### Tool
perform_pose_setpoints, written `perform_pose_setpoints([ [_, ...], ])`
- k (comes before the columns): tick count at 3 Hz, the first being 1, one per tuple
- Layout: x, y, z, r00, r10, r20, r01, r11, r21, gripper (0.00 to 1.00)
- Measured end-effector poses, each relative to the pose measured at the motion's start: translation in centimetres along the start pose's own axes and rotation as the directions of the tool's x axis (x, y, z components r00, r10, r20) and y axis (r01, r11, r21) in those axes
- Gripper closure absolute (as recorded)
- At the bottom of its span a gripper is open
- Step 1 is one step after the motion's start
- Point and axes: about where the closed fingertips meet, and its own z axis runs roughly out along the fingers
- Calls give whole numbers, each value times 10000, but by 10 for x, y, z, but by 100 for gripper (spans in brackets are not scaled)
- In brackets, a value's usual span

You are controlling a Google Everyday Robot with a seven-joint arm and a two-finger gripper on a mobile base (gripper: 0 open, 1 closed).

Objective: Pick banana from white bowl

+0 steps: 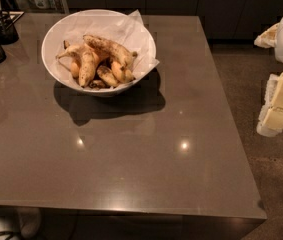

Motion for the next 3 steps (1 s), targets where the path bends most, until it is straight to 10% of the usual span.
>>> perform_pose_setpoints([
  [3,-16,-15,0,10000,-44,2,44,9992,-396,0],
])
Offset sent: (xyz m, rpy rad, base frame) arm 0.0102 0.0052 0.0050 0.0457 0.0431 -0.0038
